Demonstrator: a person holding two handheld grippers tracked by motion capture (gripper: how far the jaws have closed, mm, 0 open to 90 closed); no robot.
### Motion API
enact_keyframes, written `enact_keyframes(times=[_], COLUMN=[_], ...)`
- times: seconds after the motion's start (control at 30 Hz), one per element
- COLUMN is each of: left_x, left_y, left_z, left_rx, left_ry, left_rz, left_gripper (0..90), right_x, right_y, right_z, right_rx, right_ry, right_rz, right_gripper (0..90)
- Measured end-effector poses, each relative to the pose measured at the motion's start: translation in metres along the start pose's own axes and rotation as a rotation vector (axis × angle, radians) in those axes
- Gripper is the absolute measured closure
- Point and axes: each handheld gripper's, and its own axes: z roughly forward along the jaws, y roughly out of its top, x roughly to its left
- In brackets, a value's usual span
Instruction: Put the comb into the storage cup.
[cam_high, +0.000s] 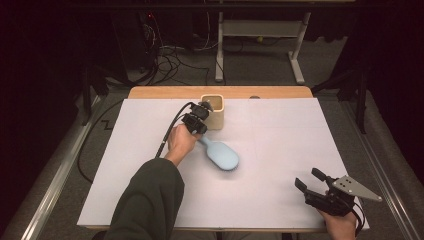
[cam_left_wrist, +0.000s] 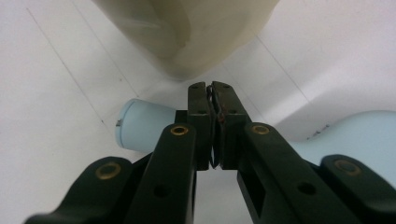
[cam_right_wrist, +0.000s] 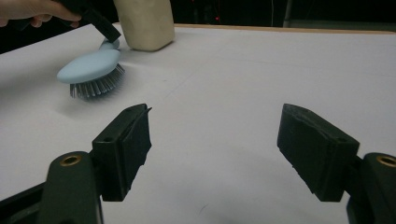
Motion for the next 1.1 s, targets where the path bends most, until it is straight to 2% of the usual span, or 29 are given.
enact_keyframes(times=[0.4, 0.57, 1.1], left_x=[-0.0010, -0.0022, -0.0001], left_y=[0.0003, -0.0006, -0.0088], left_z=[0.0011, 0.0048, 0.0028], left_rx=[0.009, 0.033, 0.058], left_ry=[0.002, 0.011, 0.016], left_rz=[0.016, 0.040, 0.048], left_gripper=[88.1, 88.0, 88.0], right_x=[0.0001, 0.0000, 0.0000], right_y=[-0.0001, -0.0001, -0.0002], right_z=[0.0001, -0.0002, -0.0004], right_rx=[0.000, 0.000, 0.000], right_ry=[0.001, 0.002, 0.002], right_rz=[0.001, 0.001, 0.000], right_gripper=[26.3, 26.3, 26.3])
